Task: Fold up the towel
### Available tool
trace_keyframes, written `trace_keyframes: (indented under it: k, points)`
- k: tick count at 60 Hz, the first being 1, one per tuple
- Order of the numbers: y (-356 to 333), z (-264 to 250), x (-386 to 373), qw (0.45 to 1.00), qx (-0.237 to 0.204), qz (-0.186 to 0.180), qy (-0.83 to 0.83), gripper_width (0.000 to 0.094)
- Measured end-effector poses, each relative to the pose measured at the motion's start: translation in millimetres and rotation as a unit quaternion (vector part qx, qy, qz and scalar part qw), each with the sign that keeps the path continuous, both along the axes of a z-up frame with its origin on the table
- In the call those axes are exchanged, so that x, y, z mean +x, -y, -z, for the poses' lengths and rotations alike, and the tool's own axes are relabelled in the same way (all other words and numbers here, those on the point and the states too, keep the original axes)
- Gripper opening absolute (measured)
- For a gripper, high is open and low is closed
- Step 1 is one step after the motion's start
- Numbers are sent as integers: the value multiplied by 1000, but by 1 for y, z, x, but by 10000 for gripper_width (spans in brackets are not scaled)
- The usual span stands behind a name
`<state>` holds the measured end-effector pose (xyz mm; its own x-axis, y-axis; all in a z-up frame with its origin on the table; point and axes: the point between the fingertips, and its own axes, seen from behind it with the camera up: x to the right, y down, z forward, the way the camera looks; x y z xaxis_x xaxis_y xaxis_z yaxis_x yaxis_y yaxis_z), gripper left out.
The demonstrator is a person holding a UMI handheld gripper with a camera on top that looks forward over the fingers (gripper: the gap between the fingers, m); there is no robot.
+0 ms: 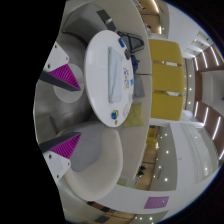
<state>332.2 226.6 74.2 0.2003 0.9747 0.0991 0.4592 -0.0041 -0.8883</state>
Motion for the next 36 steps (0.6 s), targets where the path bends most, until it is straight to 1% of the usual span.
trace_keyframes:
  k: [9, 18, 19, 25, 26, 36]
  points:
    - [32, -17, -15, 1000, -4, -23, -13, 872]
    - [85, -33, -34, 998, -14, -64, -22, 871]
    - [100, -30, -47, 997, -13, -68, -24, 870]
    - [144, -37, -59, 994, -16, -107, -26, 871]
    - [163, -30, -74, 993, -16, -113, -26, 868]
    - [255, -32, -106, 986, -25, -163, -28, 870]
